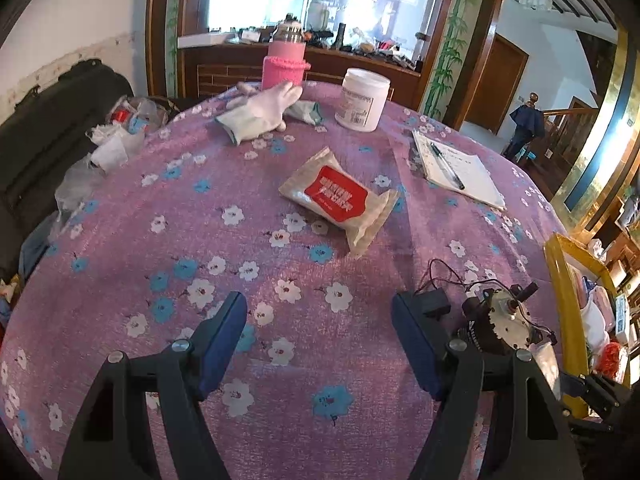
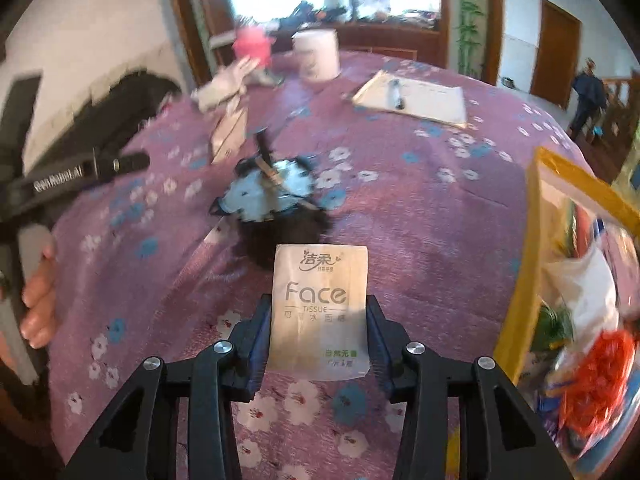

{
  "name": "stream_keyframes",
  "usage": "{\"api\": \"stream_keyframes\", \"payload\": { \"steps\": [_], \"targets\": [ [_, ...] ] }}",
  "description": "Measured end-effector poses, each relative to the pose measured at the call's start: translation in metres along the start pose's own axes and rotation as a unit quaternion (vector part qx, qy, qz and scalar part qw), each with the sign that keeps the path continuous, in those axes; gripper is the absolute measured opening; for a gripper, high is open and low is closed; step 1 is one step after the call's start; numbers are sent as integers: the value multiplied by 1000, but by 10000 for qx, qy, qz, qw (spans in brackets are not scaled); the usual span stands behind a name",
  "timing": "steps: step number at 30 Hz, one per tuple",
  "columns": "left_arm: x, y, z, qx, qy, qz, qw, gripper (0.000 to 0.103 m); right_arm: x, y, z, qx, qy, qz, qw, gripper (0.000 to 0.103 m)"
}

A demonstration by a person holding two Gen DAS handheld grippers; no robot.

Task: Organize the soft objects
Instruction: 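Grasp the white Face tissue pack with right gripper while left gripper grasps the red-printed wet-wipe pack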

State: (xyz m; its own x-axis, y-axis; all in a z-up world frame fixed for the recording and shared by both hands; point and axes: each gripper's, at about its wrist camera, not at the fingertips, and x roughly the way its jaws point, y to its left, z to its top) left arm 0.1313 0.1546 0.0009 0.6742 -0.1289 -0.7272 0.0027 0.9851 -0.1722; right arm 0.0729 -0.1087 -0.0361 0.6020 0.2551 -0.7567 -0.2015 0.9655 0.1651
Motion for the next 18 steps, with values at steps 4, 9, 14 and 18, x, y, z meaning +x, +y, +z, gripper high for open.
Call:
{"api": "stream_keyframes", "payload": {
  "steps": [4,9,14,18],
  "targets": [
    [15,6,0,-246,387,-332,9984,74,-17,-13,4,92,-455,38,9989,46],
    [20,9,0,-539,712,-491,9948,74,-29,-12,6,158,-749,-142,9970,46],
    [17,10,31,-1041,1002,-634,9875,74,-38,-15,6,271,-916,-105,9954,46],
    [39,0,72,-1152,1130,-399,9861,74,-40,-10,6,206,-984,-93,9949,47]
  ]
}}
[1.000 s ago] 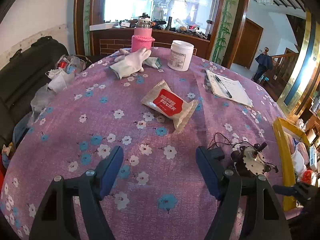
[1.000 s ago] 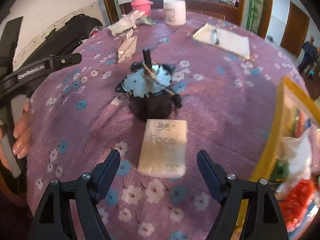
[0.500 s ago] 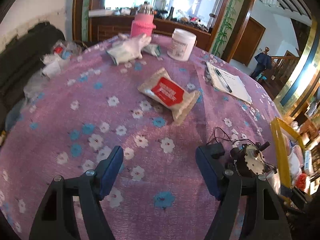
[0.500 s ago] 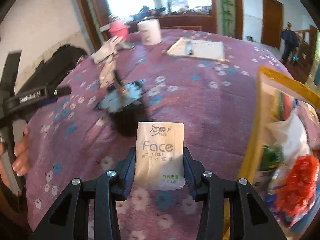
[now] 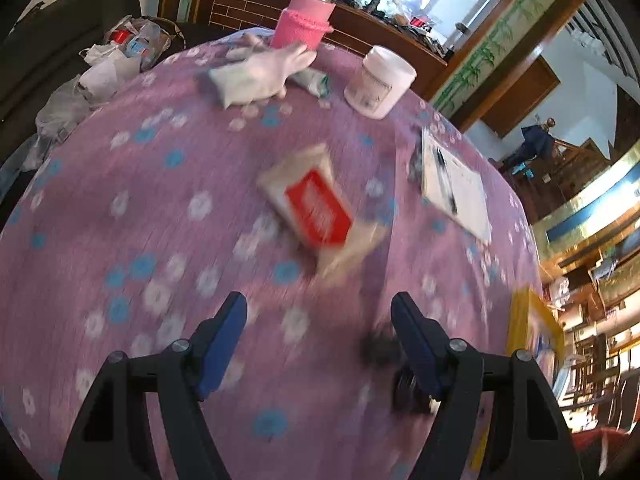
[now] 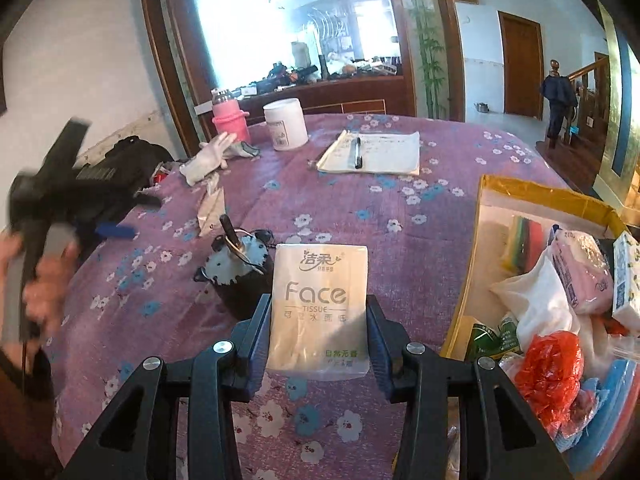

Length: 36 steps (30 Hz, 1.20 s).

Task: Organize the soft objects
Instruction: 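Grasp the white Face tissue pack with right gripper while left gripper grasps the red-printed wet-wipe pack, then hold the wet-wipe pack and Face tissue pack above the table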

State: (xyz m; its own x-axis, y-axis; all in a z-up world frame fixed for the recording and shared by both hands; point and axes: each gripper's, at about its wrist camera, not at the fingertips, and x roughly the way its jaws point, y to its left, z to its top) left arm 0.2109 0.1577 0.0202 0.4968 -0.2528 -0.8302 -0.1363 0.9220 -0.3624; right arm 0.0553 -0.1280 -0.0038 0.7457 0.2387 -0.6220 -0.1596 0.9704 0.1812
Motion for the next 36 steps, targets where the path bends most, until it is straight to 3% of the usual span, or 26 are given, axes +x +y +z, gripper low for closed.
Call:
{"api": "stream_keyframes", "payload": {
  "steps": [5,10,13,16,18,27,36],
  "targets": [
    [49,6,35,-795,682,-365,9938,73,4,0,-2,-28,60,-64,10000,47],
    [81,4,49,-1201,873,-365,9882,73,6,-3,-1,3,110,-30,9999,47],
    [99,4,53,-1305,1006,-366,9856,61,7,-5,0,40,115,-11,9999,47],
    [102,-3,51,-983,923,-395,9901,56,8,-7,0,73,129,-8,9999,47],
    [97,-7,48,-703,804,-421,9934,34,8,-7,0,66,143,-19,9999,47],
    [64,8,12,34,497,-273,9984,34,9,-6,0,44,103,-37,9999,47],
    [19,-9,-84,1079,192,-127,9939,35,12,4,-5,-184,135,-69,9997,47]
  ]
}}
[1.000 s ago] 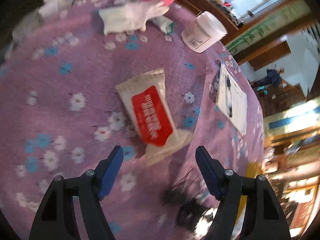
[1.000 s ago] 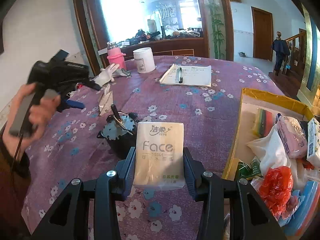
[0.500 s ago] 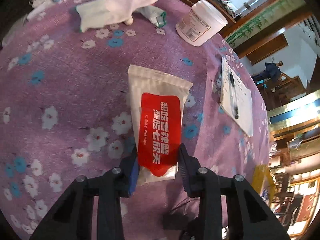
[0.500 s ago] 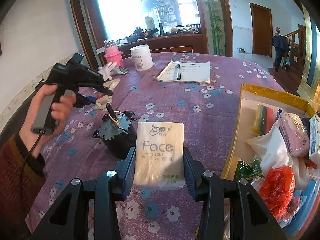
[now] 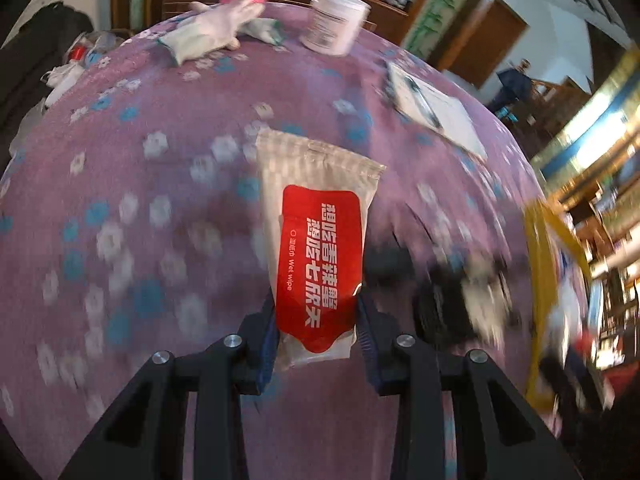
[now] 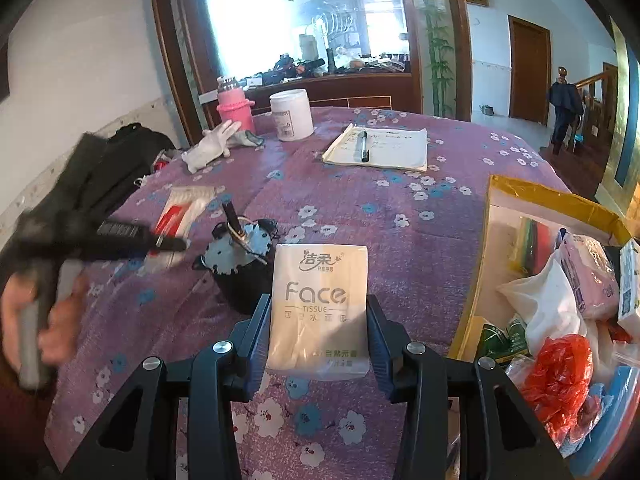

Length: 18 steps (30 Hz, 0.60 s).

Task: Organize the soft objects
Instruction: 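Hold the wet-wipe pack and Face tissue pack above the table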

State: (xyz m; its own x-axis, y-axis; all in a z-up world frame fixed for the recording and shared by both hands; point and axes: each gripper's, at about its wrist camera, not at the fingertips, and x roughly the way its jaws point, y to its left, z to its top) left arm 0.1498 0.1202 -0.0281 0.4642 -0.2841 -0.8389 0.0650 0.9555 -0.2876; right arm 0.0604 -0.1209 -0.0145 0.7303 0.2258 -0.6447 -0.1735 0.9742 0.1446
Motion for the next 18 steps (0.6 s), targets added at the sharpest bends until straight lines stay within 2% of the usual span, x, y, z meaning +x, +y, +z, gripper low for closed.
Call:
{"api": "stream_keyframes", "payload": {
  "steps": [3,7,9,11,14,18],
  "targets": [
    [-13,-13,-31,349,-190,180,9990,35,1,1,-1,-29,32,-9,10000,47],
    [-20,-31,-63,765,-689,545,9932,35,-1,6,-3,-83,1,-46,10000,47],
    [-19,-37,-67,920,-789,723,9900,35,-3,12,-6,-66,7,-56,10000,47],
    [-21,-42,-68,1016,-875,690,9886,35,-6,20,-11,-79,-21,-92,9999,47],
    [-25,-48,-72,1187,-1128,895,9824,35,-12,43,-22,-455,-180,-406,9980,47],
    [-35,-54,-75,1309,-1467,988,9755,35,-17,51,-24,-597,-342,-374,9969,47]
  ]
}}
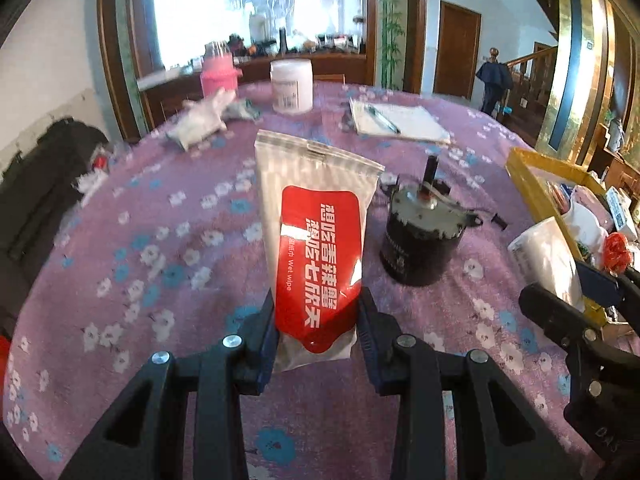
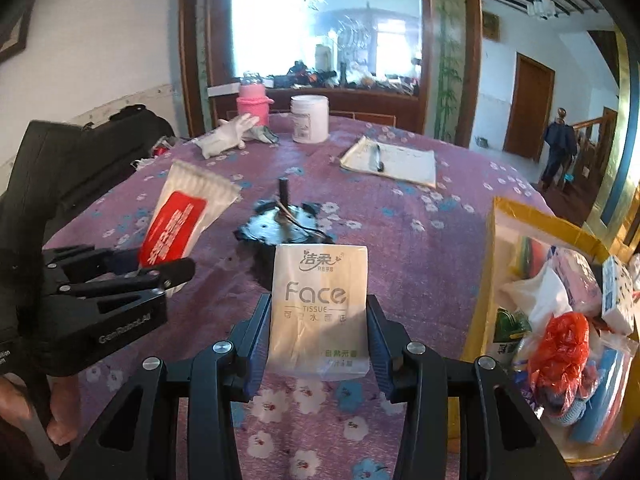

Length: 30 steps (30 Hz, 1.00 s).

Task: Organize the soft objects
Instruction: 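Hold the wet-wipe pack and Face tissue pack above the table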

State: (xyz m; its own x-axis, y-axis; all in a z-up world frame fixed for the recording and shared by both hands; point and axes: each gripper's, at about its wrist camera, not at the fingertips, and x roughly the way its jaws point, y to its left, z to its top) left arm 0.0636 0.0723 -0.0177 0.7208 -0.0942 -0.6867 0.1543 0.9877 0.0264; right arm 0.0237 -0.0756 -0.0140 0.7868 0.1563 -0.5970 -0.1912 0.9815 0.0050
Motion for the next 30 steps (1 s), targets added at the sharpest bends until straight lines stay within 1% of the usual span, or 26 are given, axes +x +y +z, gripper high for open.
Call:
{"api": "stream_keyframes", "payload": {
  "steps": [4,12,16,21,30],
  "targets": [
    [-13,-2,0,63,-373,206,9991,35,2,-5,-1,76,32,-7,10000,47],
    [-25,-8,0,212,-738,326,9965,35,-3,-8,1,157,-117,-39,9998,47],
    [-34,-15,-4,362,-977,393,9938,35,-6,-13,3,286,-202,-53,9994,47],
    [-39,-22,-5,517,-1116,372,9917,35,-8,-19,5,410,-247,-63,9988,47],
    [-45,-33,-7,688,-1234,423,9891,35,-17,-35,6,693,-399,-116,9967,47]
  ]
}}
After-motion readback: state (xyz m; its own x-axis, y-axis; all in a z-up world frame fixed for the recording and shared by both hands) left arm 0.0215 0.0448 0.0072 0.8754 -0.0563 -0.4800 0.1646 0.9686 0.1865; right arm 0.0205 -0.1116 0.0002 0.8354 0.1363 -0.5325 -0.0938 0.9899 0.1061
